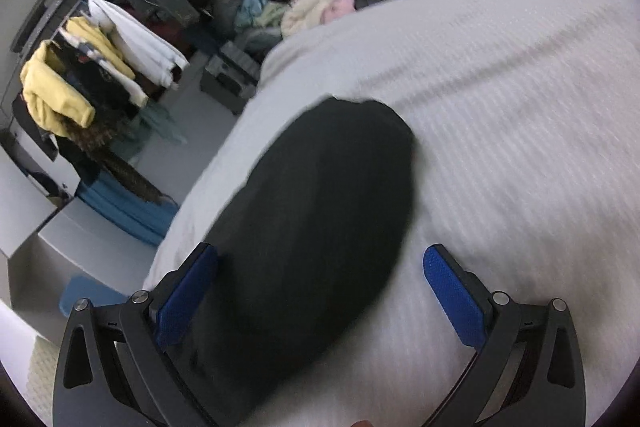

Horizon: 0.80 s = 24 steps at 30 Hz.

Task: Fold large clothes
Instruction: 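Grasp the cuff of the sleeve nearest the right gripper, then lift the gripped sleeve up off the bed with the right gripper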

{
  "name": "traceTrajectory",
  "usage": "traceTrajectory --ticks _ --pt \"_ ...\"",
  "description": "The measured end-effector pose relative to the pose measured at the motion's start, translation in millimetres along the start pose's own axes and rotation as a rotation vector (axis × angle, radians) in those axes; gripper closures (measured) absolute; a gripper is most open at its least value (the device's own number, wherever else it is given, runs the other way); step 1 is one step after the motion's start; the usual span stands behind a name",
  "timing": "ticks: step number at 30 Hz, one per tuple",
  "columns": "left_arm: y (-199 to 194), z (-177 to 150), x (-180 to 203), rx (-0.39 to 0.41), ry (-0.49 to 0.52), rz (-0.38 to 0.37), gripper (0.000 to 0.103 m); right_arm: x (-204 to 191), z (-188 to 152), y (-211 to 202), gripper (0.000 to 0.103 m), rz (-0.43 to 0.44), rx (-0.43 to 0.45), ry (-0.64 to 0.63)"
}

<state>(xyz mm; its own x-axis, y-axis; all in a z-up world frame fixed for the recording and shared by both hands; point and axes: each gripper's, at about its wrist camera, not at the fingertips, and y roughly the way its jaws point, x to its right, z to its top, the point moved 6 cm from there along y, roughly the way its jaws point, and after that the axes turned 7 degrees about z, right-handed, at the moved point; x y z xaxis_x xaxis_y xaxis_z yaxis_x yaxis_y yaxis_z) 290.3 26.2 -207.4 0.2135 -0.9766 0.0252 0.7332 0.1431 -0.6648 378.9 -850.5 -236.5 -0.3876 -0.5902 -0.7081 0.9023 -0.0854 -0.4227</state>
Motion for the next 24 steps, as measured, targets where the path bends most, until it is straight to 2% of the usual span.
traceTrajectory --ticks 3,4,7,13,16,19,24 --pt "15.1 -0.3 2.8 -0.020 0.006 0.021 0.000 -1.8 6.1 17.4 0.009 0.014 0.003 -0.016" --pt "21.8 -1.3 3.9 -0.032 0.009 0.030 0.000 -1.4 7.3 21.1 0.021 0.031 0.003 -0.021" --pt "35.1 -4.1 7.1 -0.054 0.019 0.042 0.000 -1.6 7.1 31.5 0.047 0.046 -0.011 -0.040" --pt "45.2 -8.3 10.6 -0.071 0.036 0.053 0.000 -6.5 11.4 33.3 0.075 0.062 -0.029 -0.051" --pt "39.5 -7.7 9.5 -0.051 0.053 0.064 0.000 -16.4 15.5 22.6 0.086 0.061 -0.047 -0.042" --pt "32.3 -6.5 7.7 -0.033 0.070 0.069 0.000 -36.1 26.0 3.6 0.092 0.055 -0.036 -0.089" --pt "16.8 -4.1 2.3 -0.025 0.068 0.043 0.000 -74.5 49.2 -43.0 0.095 0.051 0.008 -0.150"
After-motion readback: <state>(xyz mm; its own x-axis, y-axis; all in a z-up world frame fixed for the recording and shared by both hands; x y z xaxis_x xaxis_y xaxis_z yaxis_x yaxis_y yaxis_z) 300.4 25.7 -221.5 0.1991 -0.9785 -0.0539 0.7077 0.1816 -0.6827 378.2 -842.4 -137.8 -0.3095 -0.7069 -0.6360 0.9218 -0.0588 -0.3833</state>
